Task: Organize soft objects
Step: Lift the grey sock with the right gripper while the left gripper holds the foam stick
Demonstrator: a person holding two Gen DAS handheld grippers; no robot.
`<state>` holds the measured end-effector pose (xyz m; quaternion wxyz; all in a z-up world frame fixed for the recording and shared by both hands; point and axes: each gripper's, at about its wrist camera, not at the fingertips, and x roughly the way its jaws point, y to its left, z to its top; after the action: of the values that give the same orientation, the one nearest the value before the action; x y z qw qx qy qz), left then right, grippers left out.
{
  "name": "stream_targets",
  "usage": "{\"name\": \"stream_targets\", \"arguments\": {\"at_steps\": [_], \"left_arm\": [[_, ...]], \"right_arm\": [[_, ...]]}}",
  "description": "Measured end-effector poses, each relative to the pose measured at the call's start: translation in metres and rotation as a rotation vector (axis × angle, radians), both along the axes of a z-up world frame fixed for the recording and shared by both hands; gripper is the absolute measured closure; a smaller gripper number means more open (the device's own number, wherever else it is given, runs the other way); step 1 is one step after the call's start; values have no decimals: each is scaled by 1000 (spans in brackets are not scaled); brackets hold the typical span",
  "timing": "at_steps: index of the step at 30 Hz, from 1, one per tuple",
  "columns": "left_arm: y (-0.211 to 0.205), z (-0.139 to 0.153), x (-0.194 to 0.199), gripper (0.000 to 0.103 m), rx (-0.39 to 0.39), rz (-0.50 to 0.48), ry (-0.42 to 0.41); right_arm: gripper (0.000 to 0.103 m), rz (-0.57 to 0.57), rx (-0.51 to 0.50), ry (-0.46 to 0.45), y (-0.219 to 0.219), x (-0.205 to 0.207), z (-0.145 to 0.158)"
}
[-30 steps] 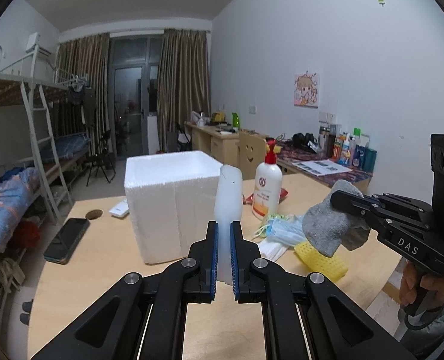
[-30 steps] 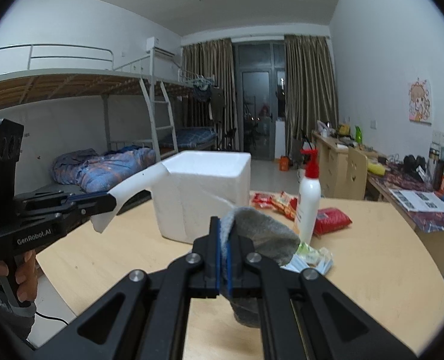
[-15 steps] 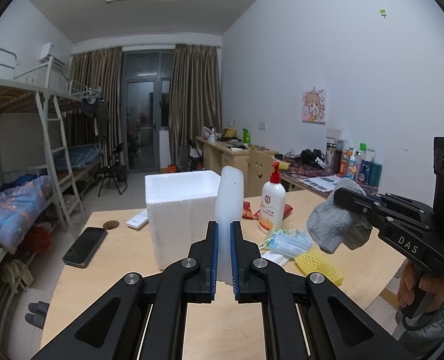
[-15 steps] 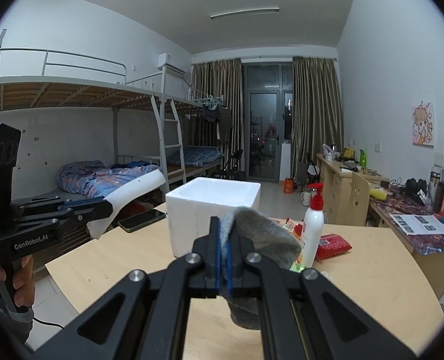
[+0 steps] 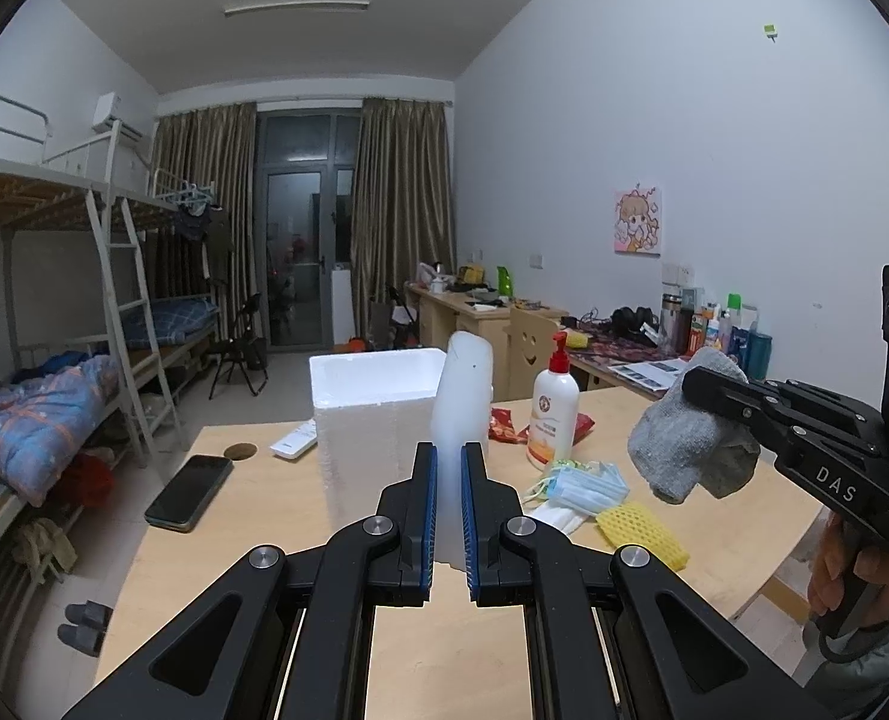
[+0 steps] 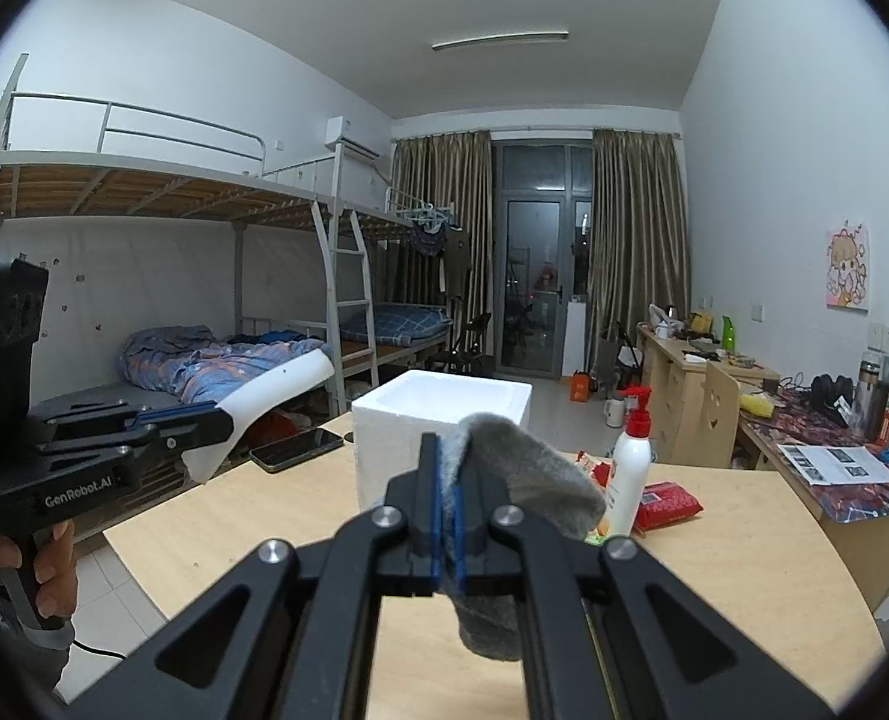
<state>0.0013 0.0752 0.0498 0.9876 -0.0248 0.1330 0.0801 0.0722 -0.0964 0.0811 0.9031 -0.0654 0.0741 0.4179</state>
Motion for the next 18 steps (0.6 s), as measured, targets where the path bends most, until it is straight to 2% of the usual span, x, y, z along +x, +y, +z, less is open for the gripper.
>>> {"name": "stream_targets", "arguments": {"at_steps": [18], "left_arm": [[12, 0, -6, 95, -5, 45, -2]], "right_arm": [[98, 62, -12, 4, 22, 1, 1]]}}
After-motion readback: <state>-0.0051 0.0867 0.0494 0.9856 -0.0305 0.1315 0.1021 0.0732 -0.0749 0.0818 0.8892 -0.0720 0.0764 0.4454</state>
